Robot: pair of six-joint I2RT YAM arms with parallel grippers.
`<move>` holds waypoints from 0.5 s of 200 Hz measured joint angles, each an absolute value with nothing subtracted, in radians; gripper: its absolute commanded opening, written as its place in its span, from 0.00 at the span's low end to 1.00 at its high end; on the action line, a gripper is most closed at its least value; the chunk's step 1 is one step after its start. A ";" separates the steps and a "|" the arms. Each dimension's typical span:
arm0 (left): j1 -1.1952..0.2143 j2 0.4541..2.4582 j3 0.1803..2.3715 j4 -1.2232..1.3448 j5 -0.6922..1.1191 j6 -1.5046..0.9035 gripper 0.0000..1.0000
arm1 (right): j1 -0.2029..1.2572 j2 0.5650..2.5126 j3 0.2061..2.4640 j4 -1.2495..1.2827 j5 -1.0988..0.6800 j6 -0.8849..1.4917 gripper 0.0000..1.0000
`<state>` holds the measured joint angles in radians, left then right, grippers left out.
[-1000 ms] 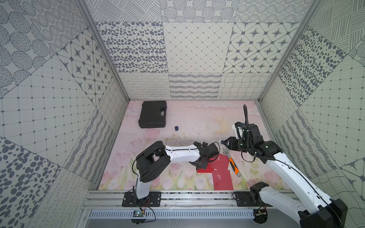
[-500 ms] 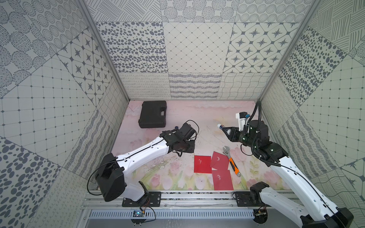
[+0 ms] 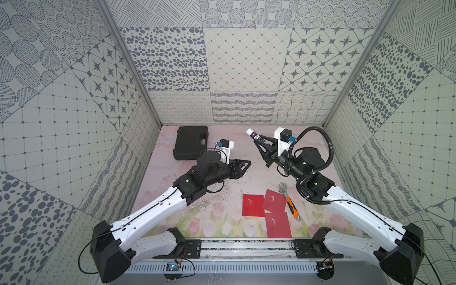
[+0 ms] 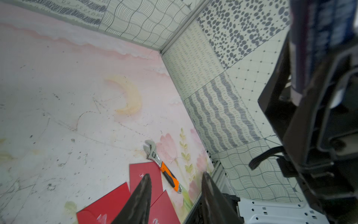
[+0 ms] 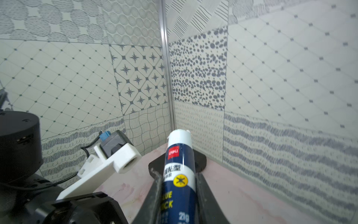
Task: Seal the envelope with a glue stick
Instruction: Screw the glue stick.
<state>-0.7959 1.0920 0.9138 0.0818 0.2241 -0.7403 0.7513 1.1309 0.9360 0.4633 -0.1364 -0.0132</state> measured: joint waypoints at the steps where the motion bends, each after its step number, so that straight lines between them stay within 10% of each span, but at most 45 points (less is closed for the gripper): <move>1: -0.796 1.091 0.911 0.092 0.225 -0.741 0.47 | 0.753 1.133 0.937 0.468 -0.138 -0.018 0.00; 100: -0.797 1.040 0.886 0.698 0.300 -0.743 0.60 | 0.834 1.230 1.004 0.859 -0.234 -0.345 0.00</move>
<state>-0.7967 1.0397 0.8864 0.6979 0.3004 -0.7433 0.8345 1.2301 1.0042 0.8593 -0.2344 -0.3447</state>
